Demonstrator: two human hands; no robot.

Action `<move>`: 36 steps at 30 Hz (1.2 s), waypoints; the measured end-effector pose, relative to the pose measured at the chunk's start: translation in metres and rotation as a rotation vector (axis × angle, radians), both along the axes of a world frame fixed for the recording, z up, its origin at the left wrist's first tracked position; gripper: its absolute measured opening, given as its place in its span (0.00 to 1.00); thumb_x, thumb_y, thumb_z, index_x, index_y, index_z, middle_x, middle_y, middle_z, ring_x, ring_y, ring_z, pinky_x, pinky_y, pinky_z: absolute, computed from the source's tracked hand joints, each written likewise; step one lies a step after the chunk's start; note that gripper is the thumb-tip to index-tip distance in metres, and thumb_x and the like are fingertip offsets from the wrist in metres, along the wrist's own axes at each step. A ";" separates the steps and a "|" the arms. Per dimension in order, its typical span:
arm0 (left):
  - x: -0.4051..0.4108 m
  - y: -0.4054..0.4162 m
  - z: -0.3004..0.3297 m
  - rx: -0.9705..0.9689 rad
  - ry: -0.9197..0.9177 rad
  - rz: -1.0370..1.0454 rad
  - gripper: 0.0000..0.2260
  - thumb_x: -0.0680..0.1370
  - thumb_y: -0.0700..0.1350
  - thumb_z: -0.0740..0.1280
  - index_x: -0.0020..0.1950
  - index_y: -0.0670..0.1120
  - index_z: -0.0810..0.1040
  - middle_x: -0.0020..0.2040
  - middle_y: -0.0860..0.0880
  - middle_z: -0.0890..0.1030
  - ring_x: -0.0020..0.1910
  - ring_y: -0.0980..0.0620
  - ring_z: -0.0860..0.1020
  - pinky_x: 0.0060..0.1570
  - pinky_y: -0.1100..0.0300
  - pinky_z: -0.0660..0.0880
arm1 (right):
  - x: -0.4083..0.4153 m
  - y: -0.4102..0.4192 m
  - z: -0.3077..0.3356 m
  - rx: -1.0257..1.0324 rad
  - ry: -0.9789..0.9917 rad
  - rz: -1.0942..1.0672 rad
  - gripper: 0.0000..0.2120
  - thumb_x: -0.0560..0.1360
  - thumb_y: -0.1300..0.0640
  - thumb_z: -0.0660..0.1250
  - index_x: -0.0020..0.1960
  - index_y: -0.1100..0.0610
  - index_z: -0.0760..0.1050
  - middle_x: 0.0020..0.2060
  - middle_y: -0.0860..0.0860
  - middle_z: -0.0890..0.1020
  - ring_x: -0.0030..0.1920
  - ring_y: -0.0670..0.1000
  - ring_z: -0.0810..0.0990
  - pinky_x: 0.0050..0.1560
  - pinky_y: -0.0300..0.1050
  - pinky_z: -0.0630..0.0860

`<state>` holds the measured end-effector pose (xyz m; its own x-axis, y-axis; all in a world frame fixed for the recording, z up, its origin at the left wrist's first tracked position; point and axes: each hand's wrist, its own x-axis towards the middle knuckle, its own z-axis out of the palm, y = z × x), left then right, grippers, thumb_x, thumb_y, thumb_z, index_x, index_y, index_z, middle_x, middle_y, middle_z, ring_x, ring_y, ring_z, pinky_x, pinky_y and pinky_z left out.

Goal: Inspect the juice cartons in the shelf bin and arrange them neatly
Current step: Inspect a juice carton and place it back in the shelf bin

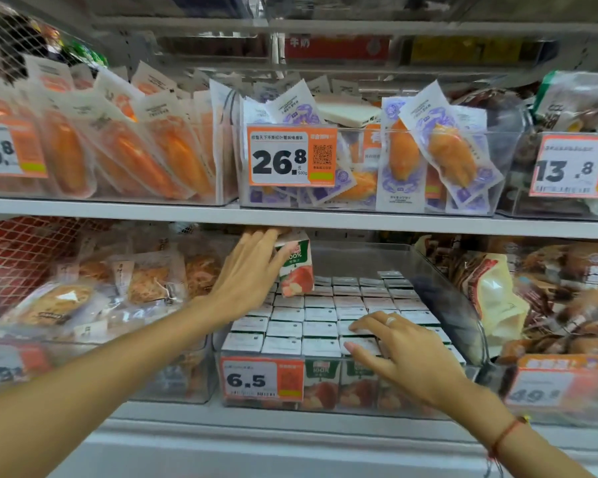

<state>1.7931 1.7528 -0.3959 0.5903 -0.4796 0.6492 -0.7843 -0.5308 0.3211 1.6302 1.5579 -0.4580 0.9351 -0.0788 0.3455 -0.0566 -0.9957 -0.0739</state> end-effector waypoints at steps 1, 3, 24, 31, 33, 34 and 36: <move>-0.016 0.008 0.001 -0.053 0.010 -0.035 0.14 0.82 0.54 0.56 0.62 0.49 0.73 0.52 0.50 0.77 0.51 0.51 0.70 0.46 0.58 0.66 | -0.003 0.002 0.005 0.050 0.045 -0.009 0.28 0.76 0.30 0.48 0.64 0.44 0.73 0.61 0.40 0.76 0.56 0.44 0.76 0.49 0.41 0.70; -0.049 0.028 0.001 -0.159 0.116 -0.098 0.16 0.81 0.57 0.56 0.64 0.53 0.74 0.53 0.55 0.78 0.50 0.57 0.71 0.45 0.61 0.67 | -0.012 0.013 0.013 0.180 0.066 -0.004 0.26 0.77 0.33 0.54 0.66 0.47 0.74 0.64 0.43 0.76 0.62 0.46 0.74 0.58 0.42 0.71; -0.174 0.100 -0.070 -0.228 1.081 -0.341 0.14 0.77 0.47 0.70 0.62 0.56 0.75 0.58 0.53 0.81 0.54 0.60 0.81 0.56 0.59 0.79 | -0.105 0.132 -0.014 1.221 0.094 0.081 0.13 0.80 0.51 0.62 0.60 0.56 0.75 0.47 0.53 0.84 0.47 0.44 0.84 0.47 0.38 0.81; -0.186 0.094 -0.072 -0.223 1.095 -0.339 0.17 0.78 0.49 0.68 0.67 0.54 0.73 0.57 0.54 0.81 0.54 0.60 0.80 0.47 0.68 0.78 | -0.111 0.126 -0.011 1.249 0.146 0.018 0.20 0.81 0.44 0.57 0.56 0.58 0.77 0.46 0.53 0.85 0.42 0.46 0.84 0.41 0.36 0.79; -0.188 0.094 -0.071 -0.254 1.108 -0.332 0.16 0.78 0.49 0.67 0.66 0.55 0.74 0.56 0.56 0.82 0.52 0.63 0.80 0.44 0.71 0.76 | -0.110 0.124 -0.011 1.253 0.126 0.023 0.18 0.80 0.44 0.58 0.55 0.58 0.77 0.45 0.52 0.85 0.42 0.47 0.85 0.41 0.36 0.78; -0.189 0.094 -0.071 -0.272 1.117 -0.327 0.16 0.78 0.50 0.67 0.66 0.55 0.74 0.56 0.56 0.82 0.52 0.63 0.80 0.47 0.68 0.77 | -0.110 0.122 -0.011 1.260 0.128 0.032 0.16 0.80 0.45 0.60 0.54 0.56 0.78 0.45 0.52 0.85 0.43 0.47 0.85 0.41 0.36 0.79; -0.189 0.095 -0.071 -0.317 1.143 -0.312 0.15 0.79 0.49 0.67 0.65 0.55 0.75 0.56 0.54 0.83 0.54 0.59 0.81 0.54 0.59 0.79 | -0.111 0.117 -0.010 1.270 0.170 0.081 0.11 0.79 0.50 0.64 0.59 0.52 0.77 0.48 0.52 0.85 0.48 0.47 0.85 0.45 0.38 0.79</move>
<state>1.6039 1.8480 -0.4664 0.7851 -0.6172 -0.0529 -0.0463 -0.1436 0.9885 1.5195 1.6749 -0.4681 0.9775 -0.2043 -0.0533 -0.1016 -0.2338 -0.9670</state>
